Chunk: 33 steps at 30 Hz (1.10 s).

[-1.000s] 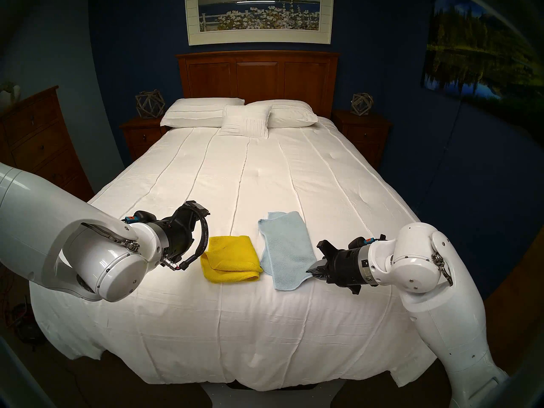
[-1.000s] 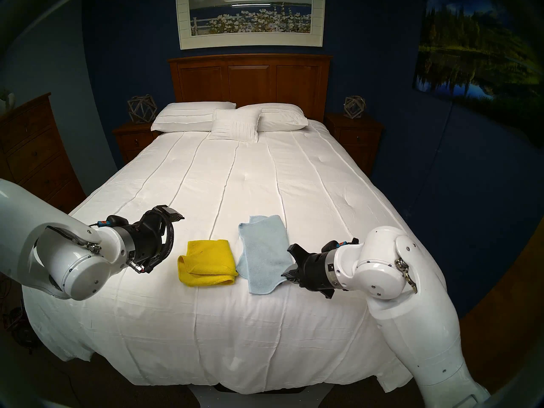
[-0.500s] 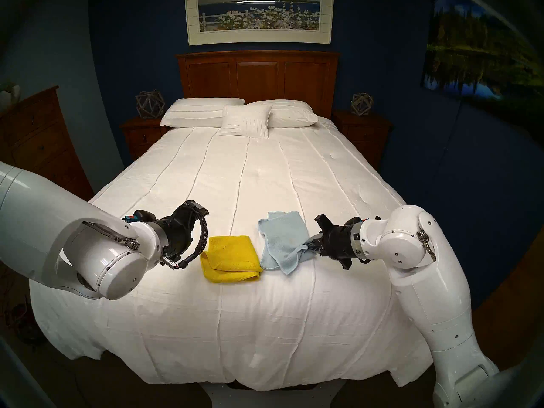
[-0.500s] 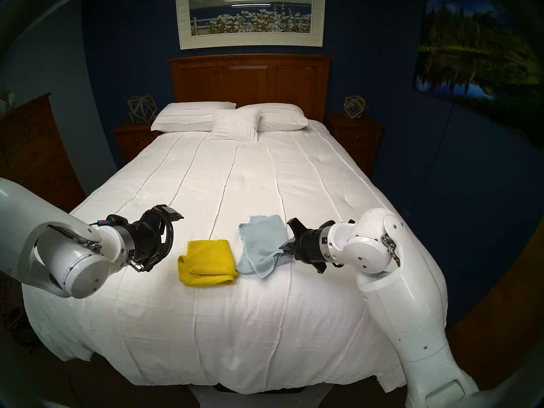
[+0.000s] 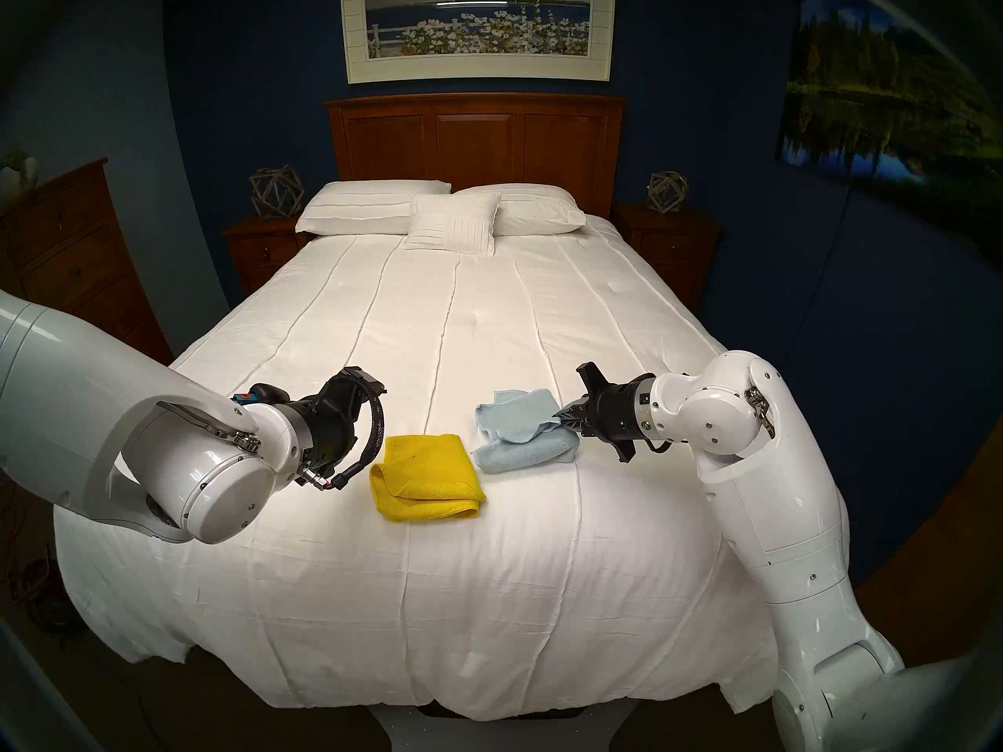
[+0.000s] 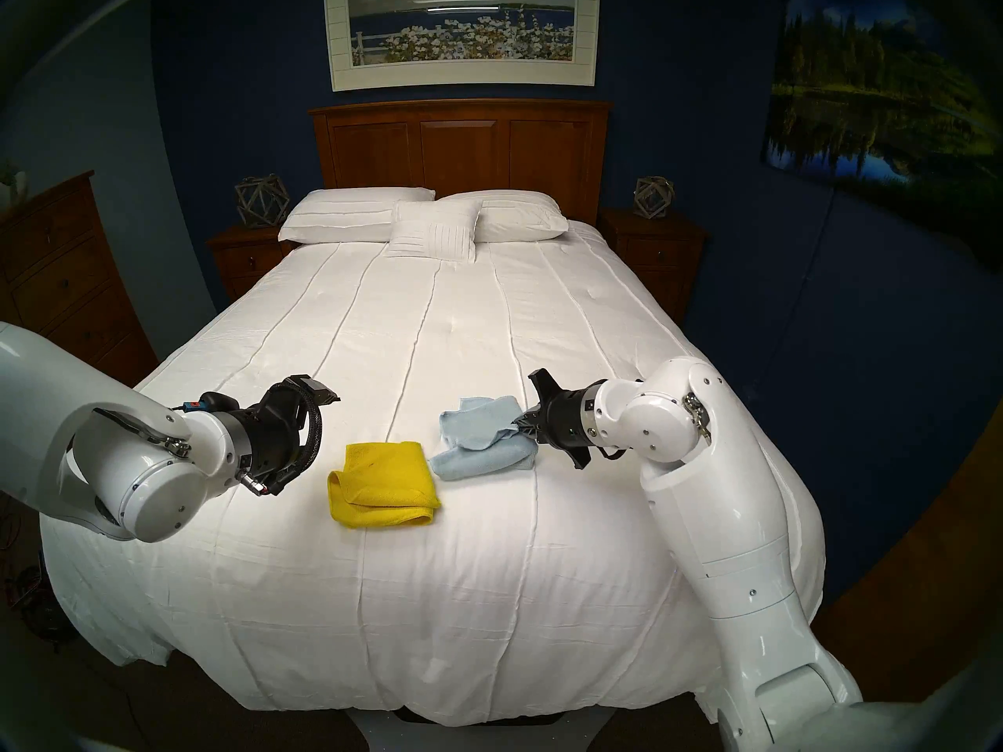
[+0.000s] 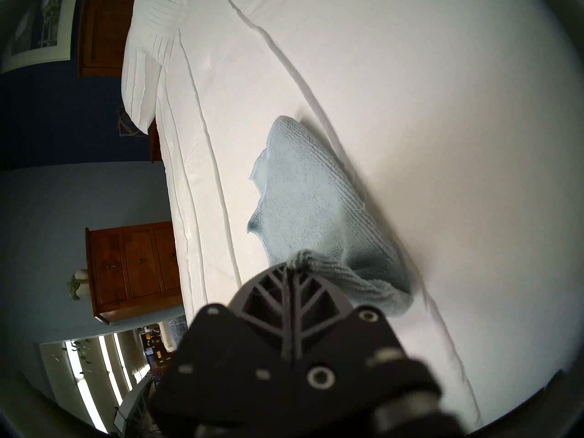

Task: Fold the hand towels twice and stack them up

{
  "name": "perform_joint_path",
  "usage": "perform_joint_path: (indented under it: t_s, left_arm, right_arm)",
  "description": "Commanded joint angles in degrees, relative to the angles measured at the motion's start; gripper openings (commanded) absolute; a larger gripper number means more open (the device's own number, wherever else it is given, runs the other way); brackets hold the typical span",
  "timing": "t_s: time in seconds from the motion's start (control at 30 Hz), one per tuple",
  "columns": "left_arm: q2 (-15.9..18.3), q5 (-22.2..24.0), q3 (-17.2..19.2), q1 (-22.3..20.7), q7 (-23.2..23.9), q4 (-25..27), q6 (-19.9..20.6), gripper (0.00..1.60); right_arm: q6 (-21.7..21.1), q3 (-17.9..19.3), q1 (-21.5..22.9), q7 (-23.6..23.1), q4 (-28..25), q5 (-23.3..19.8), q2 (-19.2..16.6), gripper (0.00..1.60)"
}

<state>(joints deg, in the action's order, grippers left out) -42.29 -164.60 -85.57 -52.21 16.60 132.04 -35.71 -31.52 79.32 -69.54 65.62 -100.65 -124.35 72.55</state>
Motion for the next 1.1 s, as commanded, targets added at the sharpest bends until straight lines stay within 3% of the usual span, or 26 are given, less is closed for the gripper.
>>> perform_joint_path:
  t_s: [0.0,0.03,0.2,0.27,0.3,0.33,0.6,0.73,0.87,1.07]
  left_arm:
    - [-0.6,0.3,1.3,0.4,-0.3,-1.0,0.4,1.6]
    - [-0.6,0.3,1.4,0.6,-0.4,-1.2,0.5,1.6]
    - [-0.9,0.6,1.9,1.4,-0.7,-1.9,0.9,1.6]
    - [-0.9,0.7,1.9,1.4,-0.7,-2.0,1.0,1.6]
    - [-0.9,0.8,1.9,1.4,-0.8,-2.1,1.0,1.6]
    - [-0.9,0.8,2.0,1.4,-0.8,-2.1,1.0,1.6]
    - [-1.1,1.0,2.1,1.0,-1.0,-2.4,1.0,1.6]
    - [-1.1,0.9,1.8,0.9,-1.1,-2.7,1.0,1.6]
    - [-1.1,1.0,1.6,0.8,-1.1,-2.6,0.9,1.6]
    - [-1.1,1.0,1.5,0.5,-1.2,-2.4,0.8,1.6]
  right_arm:
    - [-0.6,-0.5,6.9,-1.6,4.3,0.5,3.8,0.0]
    - [-0.7,0.3,6.1,-2.4,4.2,1.5,4.8,0.0]
    - [-0.6,0.1,10.2,-3.3,10.2,3.4,6.4,0.0]
    - [-0.8,0.9,9.6,-3.9,10.0,4.2,6.9,0.0]
    - [-0.8,-0.2,12.6,-3.5,13.2,4.0,6.6,0.0]
    - [-0.8,0.9,11.1,-4.2,12.3,5.7,7.4,0.0]
    - [-1.7,-0.9,16.2,-5.1,20.8,6.7,8.1,0.0]
    - [-2.2,-0.3,16.2,-6.9,23.1,8.5,9.4,0.0]
    - [-1.9,-1.0,19.5,-9.0,28.5,9.2,9.8,0.0]
    - [-1.2,-1.6,21.0,-10.4,30.7,11.9,9.7,0.0]
